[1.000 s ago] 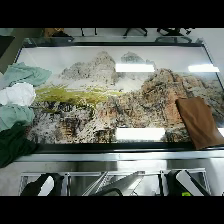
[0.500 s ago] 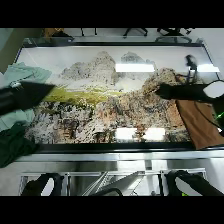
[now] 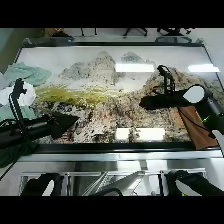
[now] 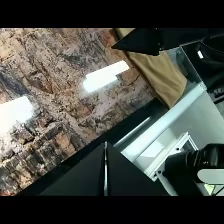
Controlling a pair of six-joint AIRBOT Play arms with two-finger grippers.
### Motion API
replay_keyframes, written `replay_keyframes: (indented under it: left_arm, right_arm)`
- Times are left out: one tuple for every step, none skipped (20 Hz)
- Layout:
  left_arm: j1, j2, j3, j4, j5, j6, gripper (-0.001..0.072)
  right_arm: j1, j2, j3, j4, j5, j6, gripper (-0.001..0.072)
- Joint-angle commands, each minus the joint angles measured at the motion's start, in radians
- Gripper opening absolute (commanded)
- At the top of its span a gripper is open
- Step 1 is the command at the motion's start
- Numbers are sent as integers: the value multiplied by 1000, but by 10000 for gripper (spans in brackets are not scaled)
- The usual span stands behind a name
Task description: Fold the shirts.
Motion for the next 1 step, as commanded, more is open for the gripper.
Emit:
replay_keyframes:
  left_arm:
    - [-10, 9, -13, -5, 17, -3, 15]
  right_arm:
    - [6, 0, 0, 7, 14, 3, 17]
